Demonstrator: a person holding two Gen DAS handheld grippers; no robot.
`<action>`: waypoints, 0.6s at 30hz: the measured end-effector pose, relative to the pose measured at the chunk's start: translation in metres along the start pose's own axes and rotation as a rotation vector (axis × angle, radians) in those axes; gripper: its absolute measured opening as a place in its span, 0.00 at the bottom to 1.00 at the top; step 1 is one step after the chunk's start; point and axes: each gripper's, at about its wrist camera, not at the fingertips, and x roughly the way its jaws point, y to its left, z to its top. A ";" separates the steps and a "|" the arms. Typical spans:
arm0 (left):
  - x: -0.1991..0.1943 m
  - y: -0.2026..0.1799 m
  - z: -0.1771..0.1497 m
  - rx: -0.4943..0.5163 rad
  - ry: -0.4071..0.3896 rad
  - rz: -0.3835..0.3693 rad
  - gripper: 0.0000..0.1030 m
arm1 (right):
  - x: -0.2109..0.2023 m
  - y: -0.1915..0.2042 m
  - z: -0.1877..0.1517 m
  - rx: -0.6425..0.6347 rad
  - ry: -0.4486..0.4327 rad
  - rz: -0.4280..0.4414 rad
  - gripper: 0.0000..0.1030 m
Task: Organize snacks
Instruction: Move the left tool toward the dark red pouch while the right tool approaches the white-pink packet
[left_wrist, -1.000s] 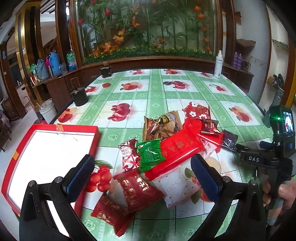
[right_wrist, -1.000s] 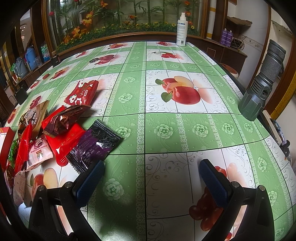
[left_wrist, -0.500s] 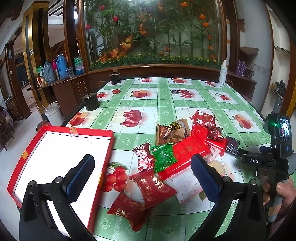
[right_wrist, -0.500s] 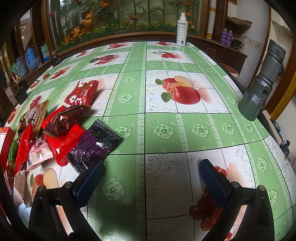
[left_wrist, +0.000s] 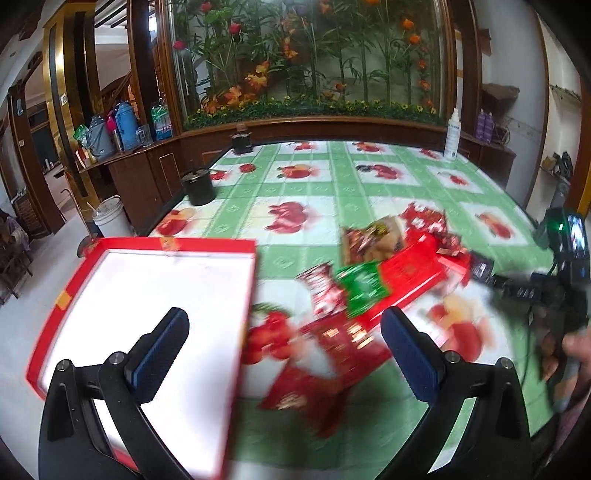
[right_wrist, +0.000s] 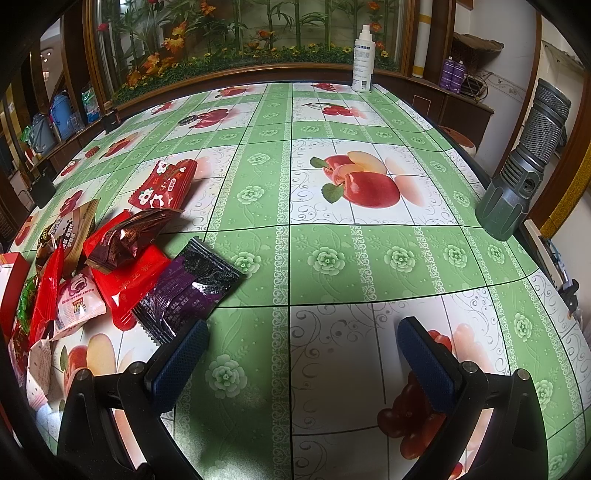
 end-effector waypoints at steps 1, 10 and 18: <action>-0.003 0.012 -0.005 0.010 0.004 0.014 1.00 | -0.001 0.001 0.000 -0.001 0.009 0.002 1.00; -0.016 0.058 -0.039 0.038 0.046 0.010 1.00 | -0.046 0.029 -0.013 0.024 -0.031 0.344 0.96; -0.022 0.041 -0.051 0.089 0.088 -0.066 1.00 | -0.052 0.142 -0.025 -0.301 0.022 0.432 0.95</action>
